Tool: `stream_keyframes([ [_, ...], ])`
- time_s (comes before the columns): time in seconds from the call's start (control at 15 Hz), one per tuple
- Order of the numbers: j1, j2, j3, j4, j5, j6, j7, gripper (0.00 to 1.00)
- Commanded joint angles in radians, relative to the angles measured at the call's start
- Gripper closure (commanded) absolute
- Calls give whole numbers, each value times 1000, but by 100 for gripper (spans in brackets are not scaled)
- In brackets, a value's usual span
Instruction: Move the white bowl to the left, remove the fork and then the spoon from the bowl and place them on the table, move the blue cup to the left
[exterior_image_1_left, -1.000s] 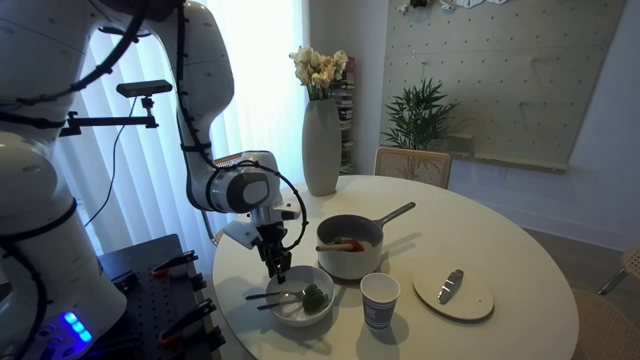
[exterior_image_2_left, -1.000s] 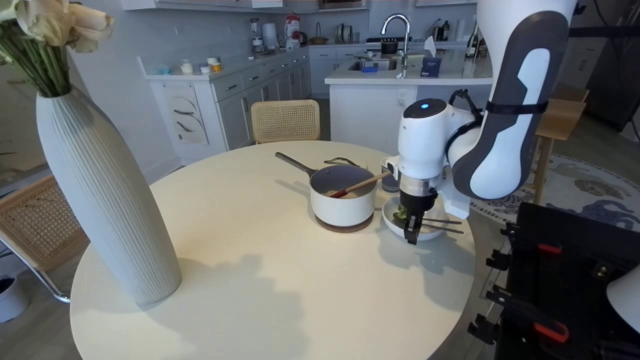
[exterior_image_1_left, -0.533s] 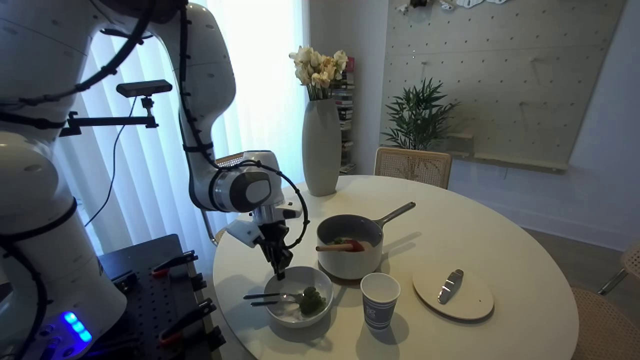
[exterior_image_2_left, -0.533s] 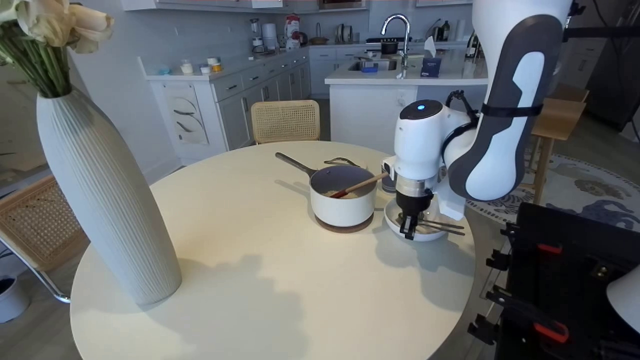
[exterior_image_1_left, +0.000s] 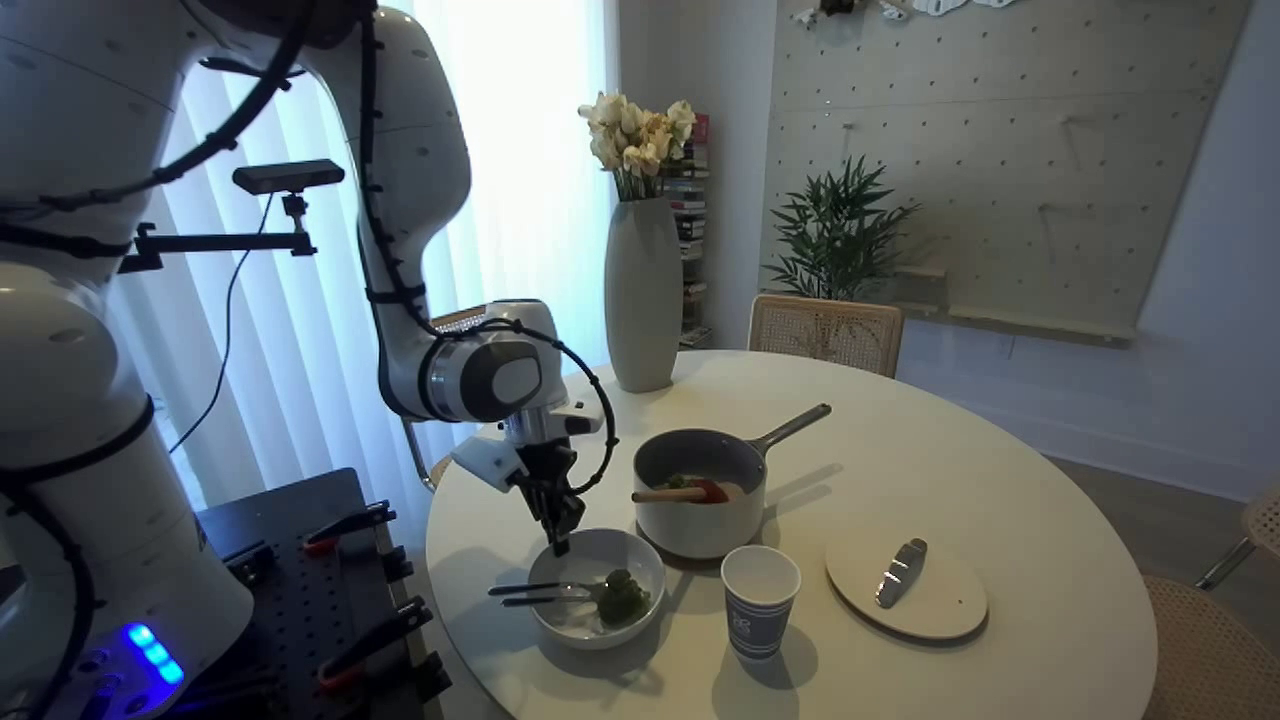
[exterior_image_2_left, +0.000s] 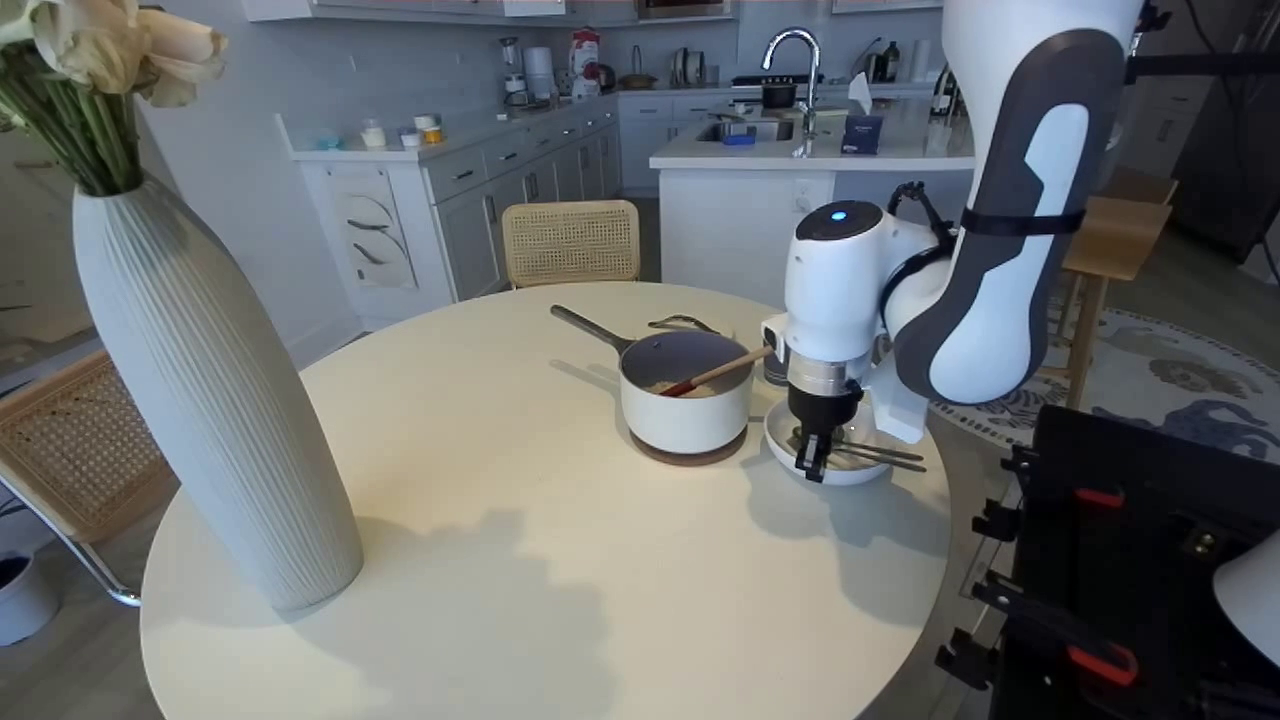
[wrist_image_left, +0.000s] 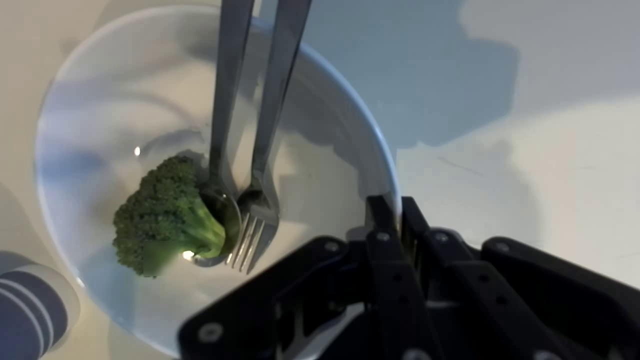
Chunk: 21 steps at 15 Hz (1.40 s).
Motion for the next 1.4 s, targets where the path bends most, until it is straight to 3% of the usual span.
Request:
stream_keyframes([
  [0.0, 22, 10, 33, 13, 21, 7, 31, 98],
  [1.33, 119, 25, 304, 126, 95, -92, 64, 98],
])
